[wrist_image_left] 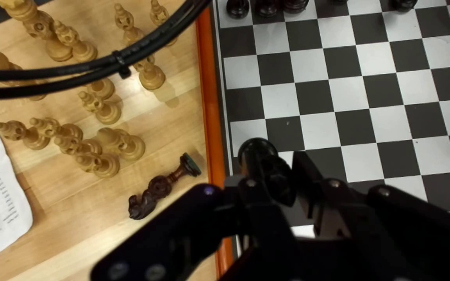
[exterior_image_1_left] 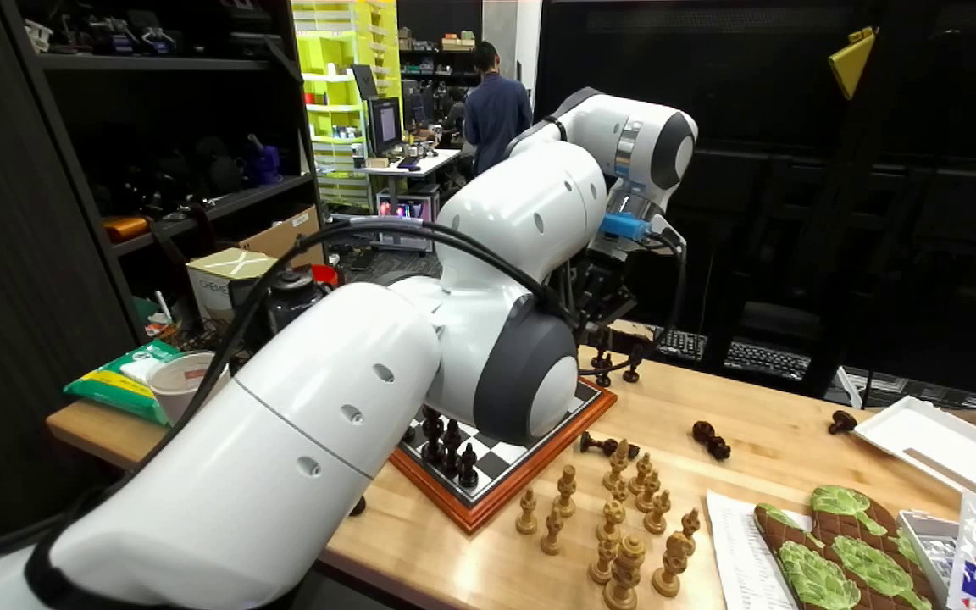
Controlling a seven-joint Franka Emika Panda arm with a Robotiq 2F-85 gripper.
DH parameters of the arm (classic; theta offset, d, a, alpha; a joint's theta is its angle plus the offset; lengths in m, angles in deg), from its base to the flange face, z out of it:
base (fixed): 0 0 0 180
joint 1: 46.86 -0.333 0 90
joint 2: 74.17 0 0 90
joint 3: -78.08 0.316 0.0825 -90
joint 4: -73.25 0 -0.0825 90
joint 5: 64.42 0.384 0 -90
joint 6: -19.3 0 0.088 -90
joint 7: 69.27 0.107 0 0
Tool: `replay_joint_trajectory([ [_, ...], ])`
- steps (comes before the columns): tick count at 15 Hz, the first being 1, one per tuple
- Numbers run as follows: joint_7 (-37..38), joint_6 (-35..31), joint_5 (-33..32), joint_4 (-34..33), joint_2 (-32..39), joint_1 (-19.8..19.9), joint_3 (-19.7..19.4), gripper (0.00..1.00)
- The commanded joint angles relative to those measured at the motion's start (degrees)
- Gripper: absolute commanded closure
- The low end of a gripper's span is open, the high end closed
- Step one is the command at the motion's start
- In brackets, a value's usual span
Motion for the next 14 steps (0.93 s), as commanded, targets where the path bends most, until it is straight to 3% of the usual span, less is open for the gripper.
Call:
replay_joint_trajectory([
  [1, 0.61, 0.84, 1.18, 0.94, -1.36, 0.16, 0.22, 0.94],
  [14, -1.44, 0.86, -1.06, 0.64, -3.32, -1.34, -0.85, 0.94],
])
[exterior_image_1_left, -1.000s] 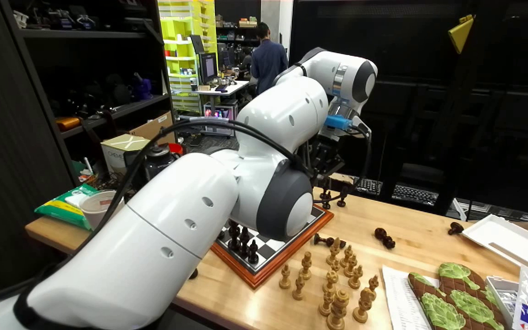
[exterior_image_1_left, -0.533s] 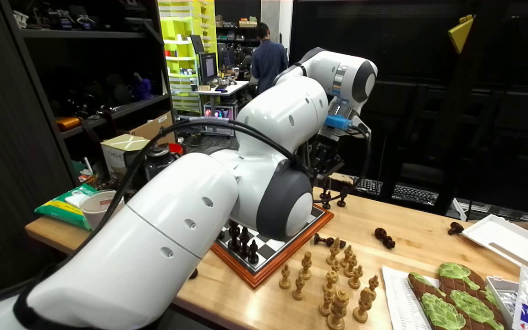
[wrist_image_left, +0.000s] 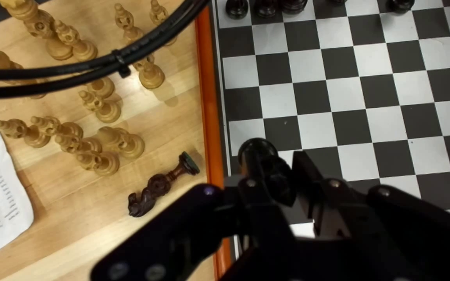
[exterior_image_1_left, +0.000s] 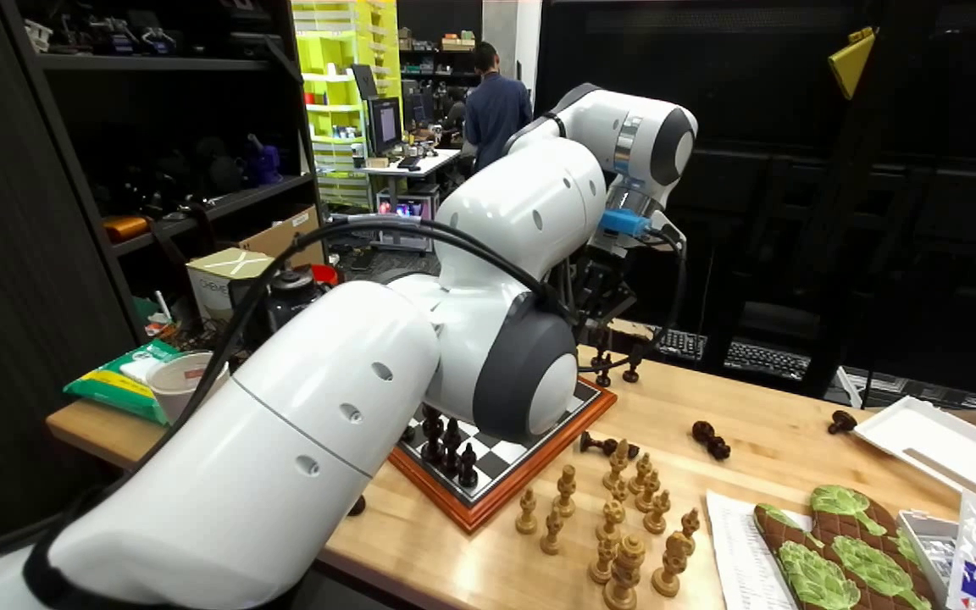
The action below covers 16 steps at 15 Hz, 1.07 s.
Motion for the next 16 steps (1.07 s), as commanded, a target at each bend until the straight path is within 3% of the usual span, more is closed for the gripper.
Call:
replay_joint_trajectory([
  [1, -2.42, 1.45, -2.16, 0.55, -3.83, -2.15, -1.23, 0.94],
  [5, -7.34, 0.38, -3.43, -0.1, -6.53, -4.71, -0.68, 0.94],
  [7, -9.37, 1.34, -0.91, 1.29, -6.69, -4.44, 1.21, 0.94],
  [10, -3.67, 4.43, 2.06, 6.7, -7.33, -4.67, 2.3, 0.94],
  [11, -2.0, 5.2, 2.02, 6.62, -6.81, -4.91, 2.08, 0.94],
  [12, -0.46, 8.39, 2.63, 0.33, -2.8, -5.1, 1.45, 0.94],
  [13, 1.06, 8.67, 2.37, 0.13, -2.57, -5.32, 0.96, 0.94],
  [15, -1.9, 5.55, 0.28, -3.35, -2.39, -6.75, 0.64, 0.94],
  [16, -4.57, 2.49, -3.05, -0.4, -4.88, -8.01, -0.22, 0.94],
])
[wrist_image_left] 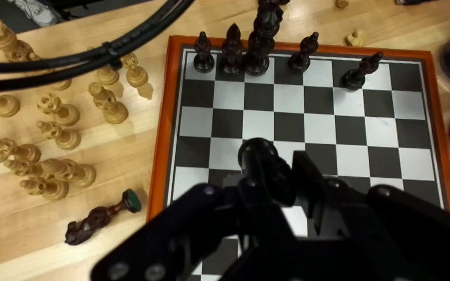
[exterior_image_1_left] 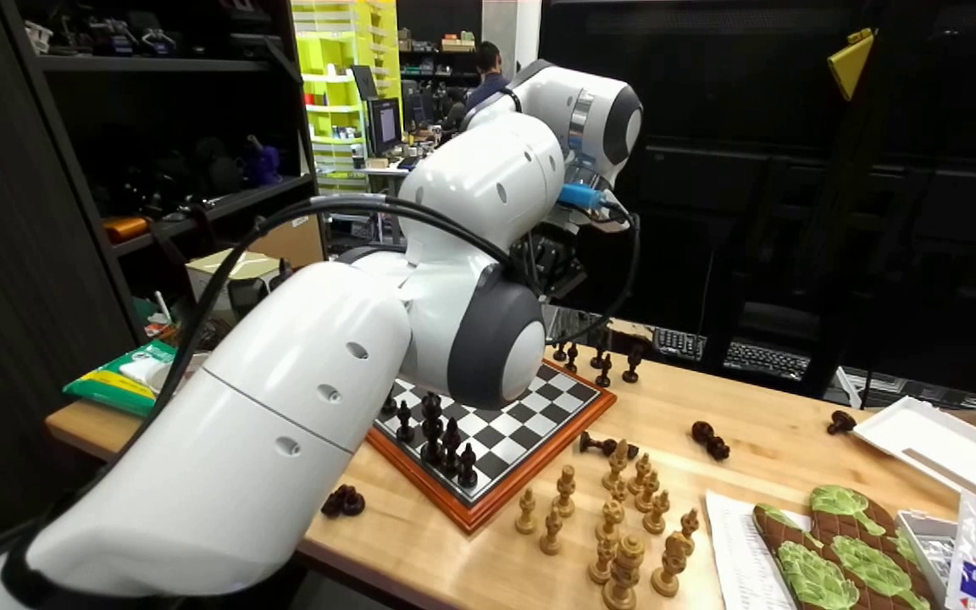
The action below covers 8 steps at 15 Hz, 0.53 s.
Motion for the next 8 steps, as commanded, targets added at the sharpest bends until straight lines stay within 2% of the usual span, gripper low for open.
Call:
replay_joint_trajectory([
  [1, -4.11, -4.4, -4.63, -3.76, -1.34, -2.57, -1.65, 0.94],
  [2, -5.21, -7.84, -5.48, -1.91, -2.69, -2.68, -2.32, 0.94],
  [4, -5.26, -12.67, -6.14, -2.59, -2.91, -2.52, -2.5, 0.94],
  [8, -3.26, -15.39, -5.51, -1.55, -3.17, -1.57, -2.5, 0.94],
])
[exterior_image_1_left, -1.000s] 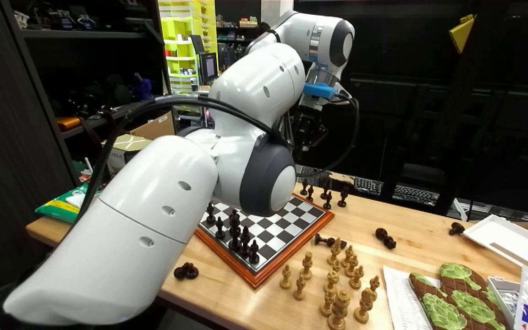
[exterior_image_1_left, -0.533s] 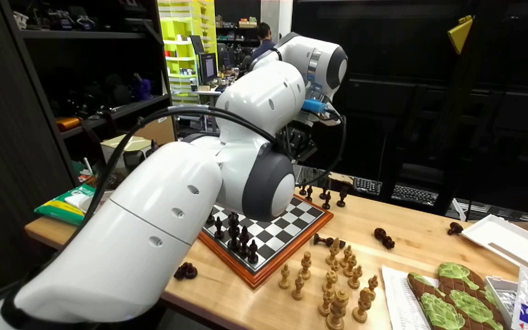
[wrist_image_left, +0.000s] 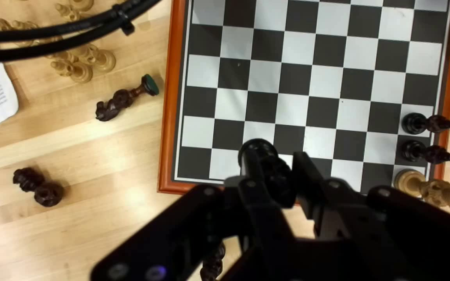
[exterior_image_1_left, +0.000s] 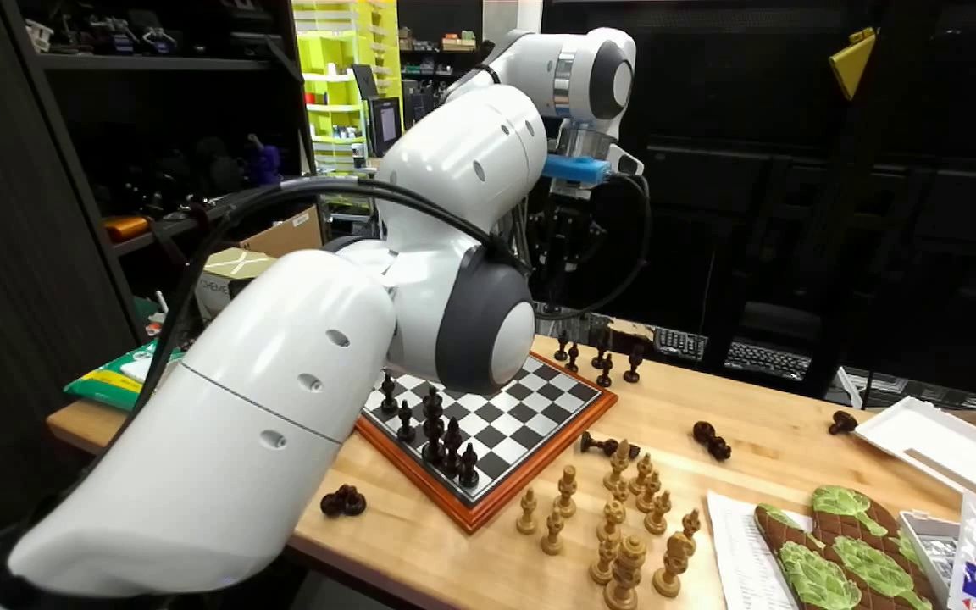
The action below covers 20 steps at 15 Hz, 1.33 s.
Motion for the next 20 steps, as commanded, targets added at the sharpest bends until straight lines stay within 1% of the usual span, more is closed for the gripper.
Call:
replay_joint_trajectory([
  [1, 0.49, -1.5, 0.36, 1.14, -1.03, 0.82, -0.41, 0.94],
  [5, 0.53, -2.53, 0.36, 2.0, -0.94, 1.58, -0.53, 0.94],
  [8, 0.84, -1.28, 0.45, 0.67, 0.06, 1.84, -0.51, 0.94],
  [20, 1.3, 1.9, 2.76, -0.17, 4.55, 4.24, 0.17, 0.94],
])
